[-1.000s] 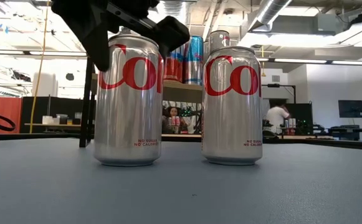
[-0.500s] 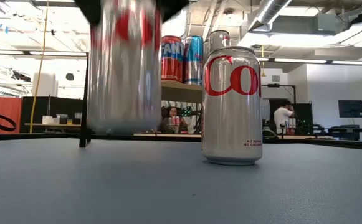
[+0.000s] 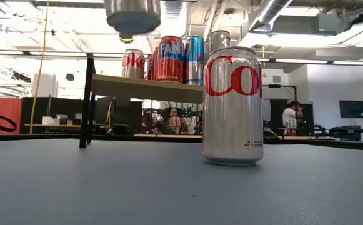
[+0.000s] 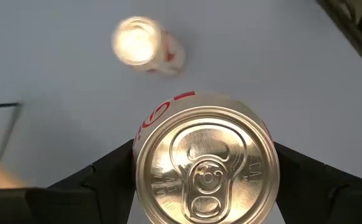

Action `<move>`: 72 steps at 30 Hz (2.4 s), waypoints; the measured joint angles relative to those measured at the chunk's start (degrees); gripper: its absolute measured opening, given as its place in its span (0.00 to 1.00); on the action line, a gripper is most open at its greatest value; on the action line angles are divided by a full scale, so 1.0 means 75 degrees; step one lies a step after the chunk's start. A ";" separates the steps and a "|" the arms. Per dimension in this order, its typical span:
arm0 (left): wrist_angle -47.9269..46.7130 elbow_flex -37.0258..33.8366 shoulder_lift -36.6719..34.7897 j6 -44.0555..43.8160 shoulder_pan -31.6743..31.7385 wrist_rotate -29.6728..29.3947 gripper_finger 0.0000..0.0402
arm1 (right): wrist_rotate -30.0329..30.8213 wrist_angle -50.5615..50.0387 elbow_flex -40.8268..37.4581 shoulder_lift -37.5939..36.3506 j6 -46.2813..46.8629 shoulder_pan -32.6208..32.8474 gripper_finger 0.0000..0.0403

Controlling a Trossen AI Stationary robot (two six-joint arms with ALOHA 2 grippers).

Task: Place canned beverage on shelf
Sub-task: Put the left silver soda can on the shelf aligned with the other silver soda can

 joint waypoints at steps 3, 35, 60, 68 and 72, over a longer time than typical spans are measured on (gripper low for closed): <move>-0.0823 0.0524 -0.0003 0.0041 0.0370 -0.0225 0.71 | 0.0000 0.0000 0.0002 0.0000 0.0168 -0.0067 0.94; -0.1048 -0.0020 -0.1247 -0.0628 0.4538 0.0442 0.71 | -0.0035 -0.0261 0.0002 0.0003 0.0395 -0.0327 0.94; 0.1347 -0.3676 -0.2975 -0.0844 0.5129 0.0817 0.71 | -0.0230 -0.0322 0.0002 0.0003 0.0570 -0.0327 0.94; 0.1726 -0.3921 -0.2961 -0.0903 0.5369 0.0763 0.85 | -0.0232 -0.0328 0.0002 0.0003 0.0659 -0.0324 0.94; 0.1681 -0.3912 -0.2964 -0.0968 0.5369 0.0822 0.84 | -0.0230 -0.0379 0.0002 0.0003 0.0659 -0.0324 0.94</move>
